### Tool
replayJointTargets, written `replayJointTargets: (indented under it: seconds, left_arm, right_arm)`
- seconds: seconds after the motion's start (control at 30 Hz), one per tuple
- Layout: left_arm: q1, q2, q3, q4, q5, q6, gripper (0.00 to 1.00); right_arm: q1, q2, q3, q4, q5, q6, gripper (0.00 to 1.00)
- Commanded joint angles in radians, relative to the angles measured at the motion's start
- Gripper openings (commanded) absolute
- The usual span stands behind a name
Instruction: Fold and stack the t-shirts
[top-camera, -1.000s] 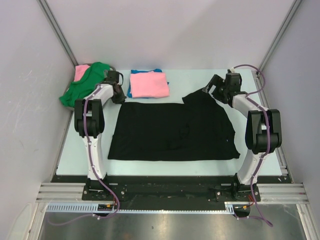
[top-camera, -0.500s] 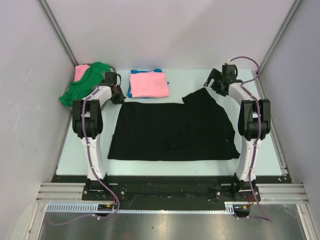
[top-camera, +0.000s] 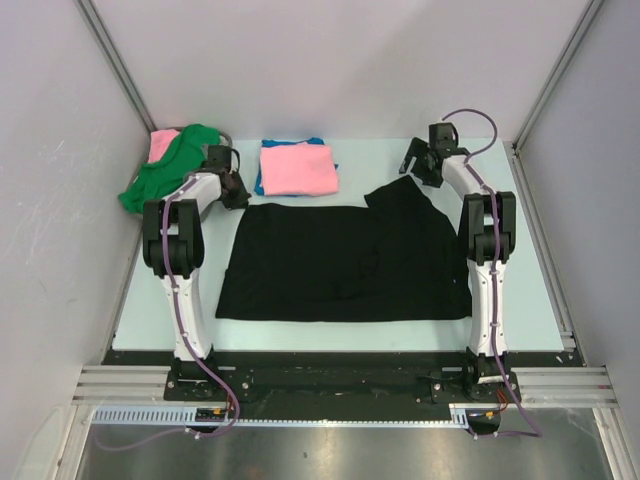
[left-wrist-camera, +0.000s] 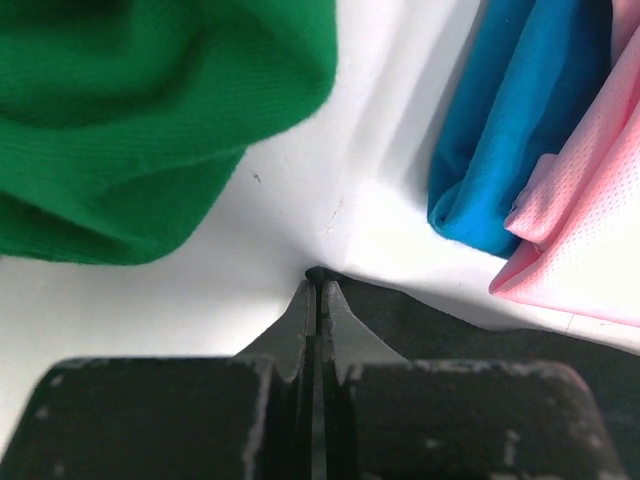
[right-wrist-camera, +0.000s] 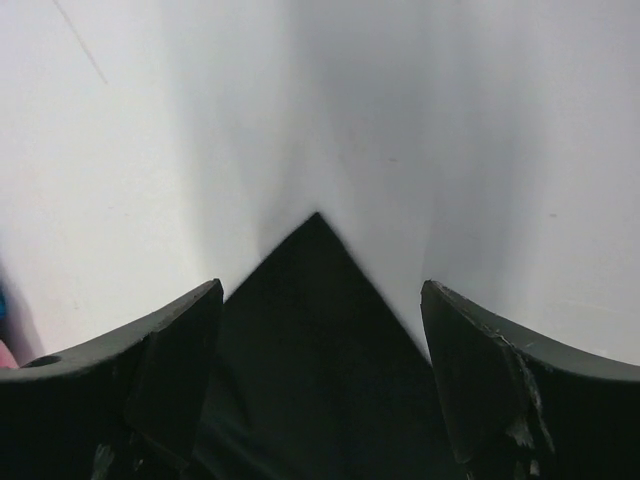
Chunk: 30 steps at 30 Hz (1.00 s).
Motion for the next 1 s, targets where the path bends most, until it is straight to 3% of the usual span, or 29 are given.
replayJointTargets:
  seconds: [0.0,0.2,0.3,0.67,0.87,0.97]
  left_arm:
    - [0.005,-0.03,-0.034,-0.035,0.021,-0.007,0.0]
    - [0.013,-0.035,-0.038,-0.032,0.026,-0.01,0.0]
    - [0.016,-0.038,-0.043,-0.029,0.033,-0.013,0.0]
    - [0.022,-0.048,-0.061,-0.012,0.056,-0.021,0.0]
    - [0.022,-0.068,-0.061,-0.003,0.092,-0.024,0.0]
    - [0.022,-0.091,-0.07,0.02,0.137,-0.013,0.0]
  right_arm:
    - [0.036,0.049,0.099,-0.077,-0.006,-0.024,0.84]
    - [0.056,0.063,0.096,-0.09,0.0,-0.037,0.72]
    - [0.057,0.077,0.098,-0.104,0.003,-0.04,0.61]
    - [0.045,0.108,0.11,-0.127,0.058,-0.037,0.02]
    - [0.028,0.082,0.116,-0.104,0.068,-0.046,0.0]
    - [0.019,0.001,0.034,-0.048,0.065,-0.052,0.0]
